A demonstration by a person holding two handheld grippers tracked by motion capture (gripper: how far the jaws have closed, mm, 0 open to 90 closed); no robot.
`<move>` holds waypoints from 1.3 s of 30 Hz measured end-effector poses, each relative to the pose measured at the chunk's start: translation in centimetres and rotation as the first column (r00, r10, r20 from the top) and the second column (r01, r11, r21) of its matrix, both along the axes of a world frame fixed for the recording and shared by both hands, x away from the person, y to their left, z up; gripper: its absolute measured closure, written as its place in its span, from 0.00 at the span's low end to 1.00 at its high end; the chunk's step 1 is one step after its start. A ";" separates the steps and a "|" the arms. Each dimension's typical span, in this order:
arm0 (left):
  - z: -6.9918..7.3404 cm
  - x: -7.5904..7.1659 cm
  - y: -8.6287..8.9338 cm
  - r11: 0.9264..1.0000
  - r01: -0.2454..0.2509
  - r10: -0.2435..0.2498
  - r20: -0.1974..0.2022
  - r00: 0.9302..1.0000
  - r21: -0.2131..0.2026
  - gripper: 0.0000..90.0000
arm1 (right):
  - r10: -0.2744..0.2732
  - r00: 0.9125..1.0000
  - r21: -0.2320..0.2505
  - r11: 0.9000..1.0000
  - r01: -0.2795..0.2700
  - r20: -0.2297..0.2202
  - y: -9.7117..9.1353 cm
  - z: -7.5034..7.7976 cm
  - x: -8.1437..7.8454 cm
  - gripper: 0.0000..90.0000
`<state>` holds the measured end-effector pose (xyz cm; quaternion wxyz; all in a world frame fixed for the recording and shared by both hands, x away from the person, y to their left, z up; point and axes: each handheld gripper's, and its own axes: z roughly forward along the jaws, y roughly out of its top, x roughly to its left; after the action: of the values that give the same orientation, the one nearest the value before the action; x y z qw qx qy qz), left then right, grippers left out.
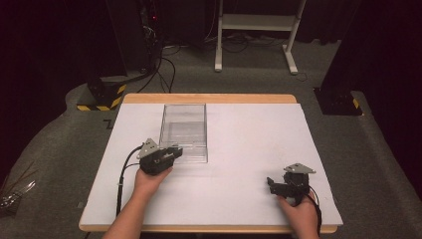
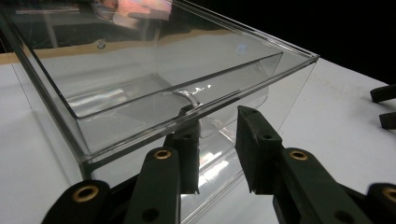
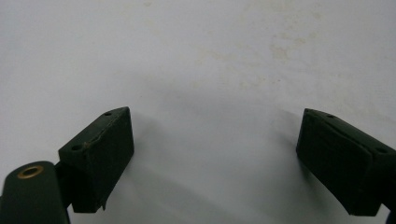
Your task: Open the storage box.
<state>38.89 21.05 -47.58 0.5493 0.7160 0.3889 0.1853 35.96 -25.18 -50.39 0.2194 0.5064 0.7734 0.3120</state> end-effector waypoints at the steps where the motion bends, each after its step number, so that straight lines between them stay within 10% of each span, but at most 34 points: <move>1: -0.1 0.0 0.1 1.000 0.004 -0.004 0.004 1.000 -0.002 0.78 | 0.000 1.000 0.000 1.000 0.000 0.000 0.0 0.0 0.0 0.12; 39: -0.7 -1.3 1.4 0.995 0.077 -0.075 0.027 0.997 -0.067 0.89 | 0.000 1.000 0.000 1.000 0.000 0.001 0.0 0.0 0.0 0.13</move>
<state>37.59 22.44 -48.27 0.5848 0.7088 0.3607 0.1596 35.95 -25.18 -50.39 0.2195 0.5062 0.7734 0.3123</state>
